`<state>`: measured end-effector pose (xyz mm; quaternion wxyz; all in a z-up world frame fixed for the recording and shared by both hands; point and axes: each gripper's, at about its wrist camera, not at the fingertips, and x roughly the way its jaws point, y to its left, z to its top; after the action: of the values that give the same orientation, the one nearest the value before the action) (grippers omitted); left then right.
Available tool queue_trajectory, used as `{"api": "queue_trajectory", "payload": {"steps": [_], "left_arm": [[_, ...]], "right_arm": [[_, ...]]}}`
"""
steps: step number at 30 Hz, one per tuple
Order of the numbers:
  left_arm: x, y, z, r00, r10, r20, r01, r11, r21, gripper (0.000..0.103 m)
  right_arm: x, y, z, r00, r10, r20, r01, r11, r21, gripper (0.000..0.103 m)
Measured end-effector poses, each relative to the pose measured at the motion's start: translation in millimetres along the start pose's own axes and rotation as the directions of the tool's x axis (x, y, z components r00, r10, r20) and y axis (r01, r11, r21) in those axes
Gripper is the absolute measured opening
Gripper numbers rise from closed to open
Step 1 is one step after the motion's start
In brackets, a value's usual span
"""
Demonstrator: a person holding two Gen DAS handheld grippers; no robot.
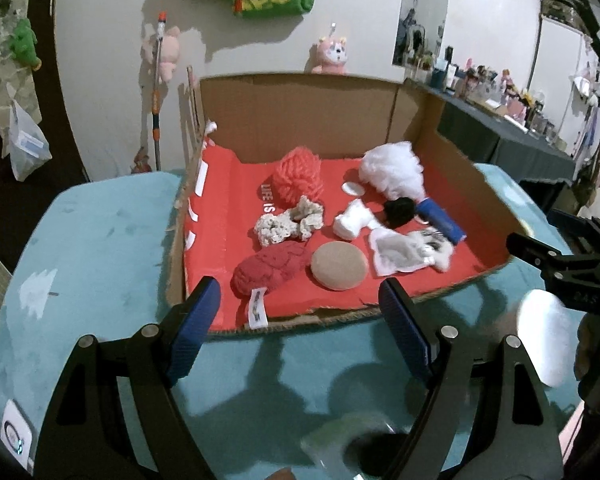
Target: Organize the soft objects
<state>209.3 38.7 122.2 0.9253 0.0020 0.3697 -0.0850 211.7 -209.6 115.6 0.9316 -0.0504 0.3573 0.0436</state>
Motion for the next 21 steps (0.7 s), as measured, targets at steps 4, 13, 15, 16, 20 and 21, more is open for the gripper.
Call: {"api": "queue_trajectory", "payload": {"steps": [4, 13, 15, 16, 20, 21], "left_arm": [[-36.3, -11.2, -9.5, 0.999, -0.003, 0.046, 0.002, 1.000, 0.013, 0.084], [-109.8, -35.7, -54.0, 0.986, -0.022, 0.163, 0.016, 0.999, 0.036, 0.096], [-116.1, -39.5, -68.1, 0.985, -0.029, 0.172, 0.025, 0.999, 0.024, 0.097], [-117.7, -40.9, -74.9, 0.985, -0.028, 0.171, 0.025, 0.999, 0.020, 0.097], [-109.9, -46.4, -100.3, 0.989, -0.030, 0.145, 0.030, 1.000, 0.002, 0.097], [-105.2, -47.1, -106.5, 0.990, -0.034, 0.135, 0.035, 0.999, -0.005, 0.097]], "right_arm": [[-34.8, 0.1, -9.2, 0.999, -0.001, 0.047, 0.001, 1.000, 0.004, 0.103], [-93.1, 3.8, -52.2, 0.993, 0.010, 0.115, -0.010, 1.000, 0.000, 0.103], [-97.6, 5.8, -66.0, 0.993, 0.017, 0.116, -0.018, 1.000, 0.003, 0.103], [-98.4, 7.2, -73.1, 0.993, 0.022, 0.114, -0.022, 1.000, 0.004, 0.103], [-90.3, 14.2, -101.5, 0.995, 0.035, 0.090, -0.036, 0.999, 0.003, 0.103], [-87.6, 16.2, -107.4, 0.996, 0.039, 0.080, -0.039, 0.999, 0.004, 0.103]]}}
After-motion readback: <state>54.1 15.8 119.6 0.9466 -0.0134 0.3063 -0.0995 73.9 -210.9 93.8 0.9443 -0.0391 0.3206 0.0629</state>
